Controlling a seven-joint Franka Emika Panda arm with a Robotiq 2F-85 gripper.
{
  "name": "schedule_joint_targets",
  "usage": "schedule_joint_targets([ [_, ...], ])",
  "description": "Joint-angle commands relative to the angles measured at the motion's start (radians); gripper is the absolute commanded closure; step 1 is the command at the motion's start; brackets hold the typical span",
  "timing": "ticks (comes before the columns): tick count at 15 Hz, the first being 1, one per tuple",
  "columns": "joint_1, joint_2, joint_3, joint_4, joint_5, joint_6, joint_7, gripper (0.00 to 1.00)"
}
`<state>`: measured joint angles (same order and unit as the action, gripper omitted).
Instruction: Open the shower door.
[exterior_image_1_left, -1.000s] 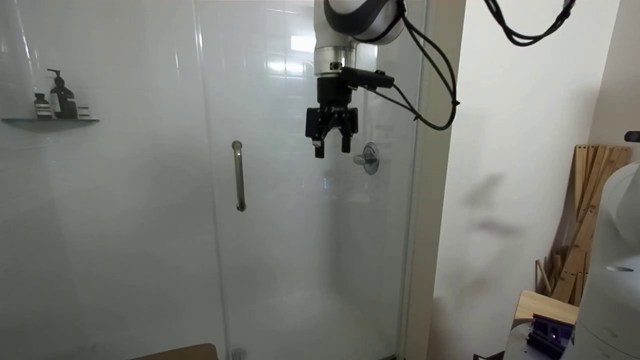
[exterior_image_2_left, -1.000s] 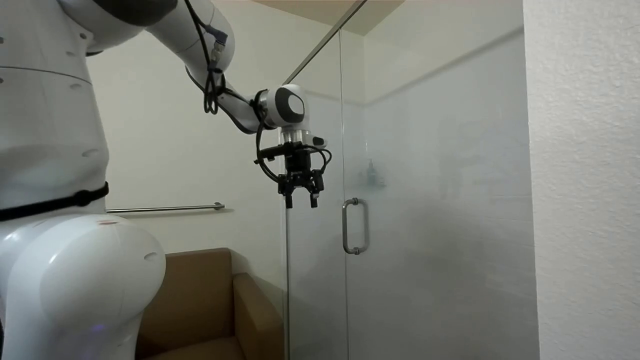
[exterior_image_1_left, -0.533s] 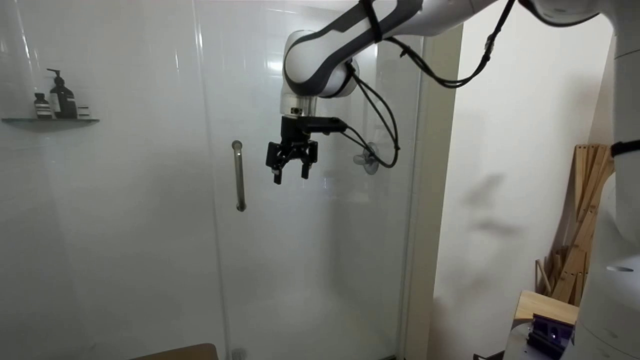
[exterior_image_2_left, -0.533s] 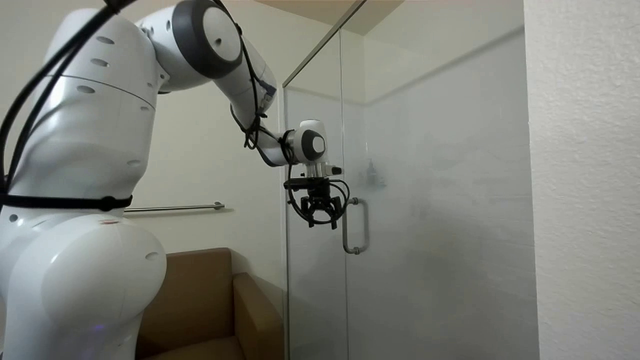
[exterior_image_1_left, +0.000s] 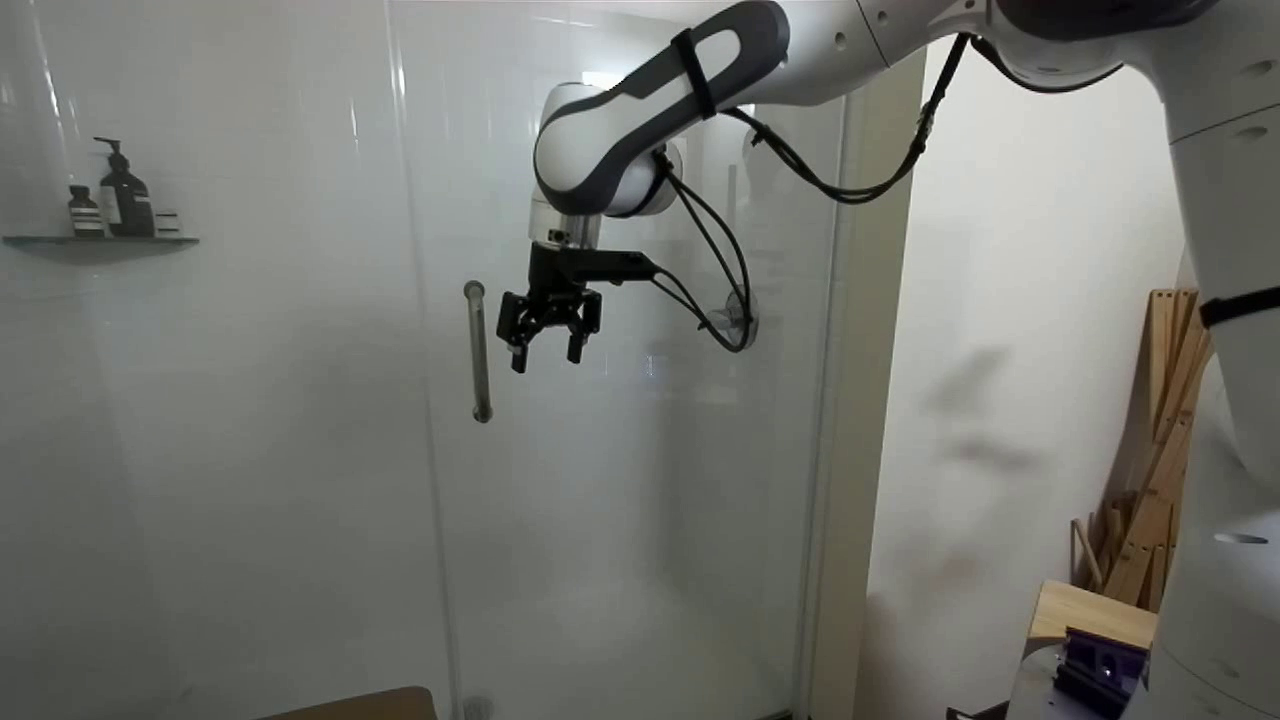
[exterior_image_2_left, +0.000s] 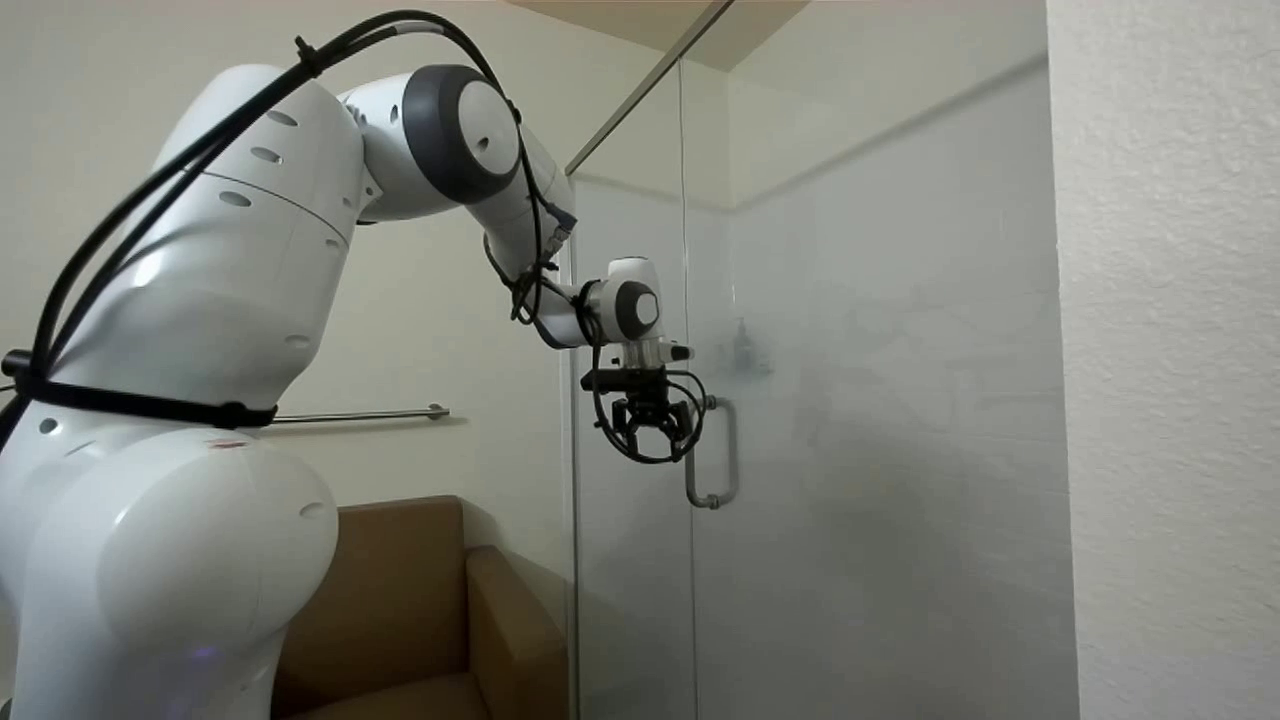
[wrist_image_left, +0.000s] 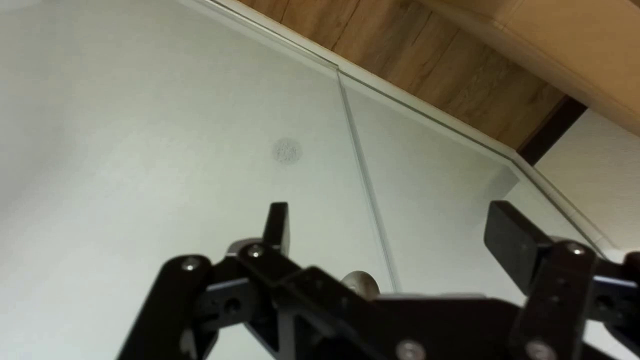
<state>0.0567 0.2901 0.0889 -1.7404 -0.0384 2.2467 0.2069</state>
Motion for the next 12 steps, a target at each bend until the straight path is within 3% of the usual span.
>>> schedule_joint_targets([
  [1,0.019,0.002,-0.02,0.006,0.001,0.012,-0.001,0.0],
  [6,0.039,0.024,-0.06,0.018,-0.096,0.162,0.005,0.0],
  [12,0.023,0.117,-0.043,0.069,-0.071,0.325,-0.124,0.0],
])
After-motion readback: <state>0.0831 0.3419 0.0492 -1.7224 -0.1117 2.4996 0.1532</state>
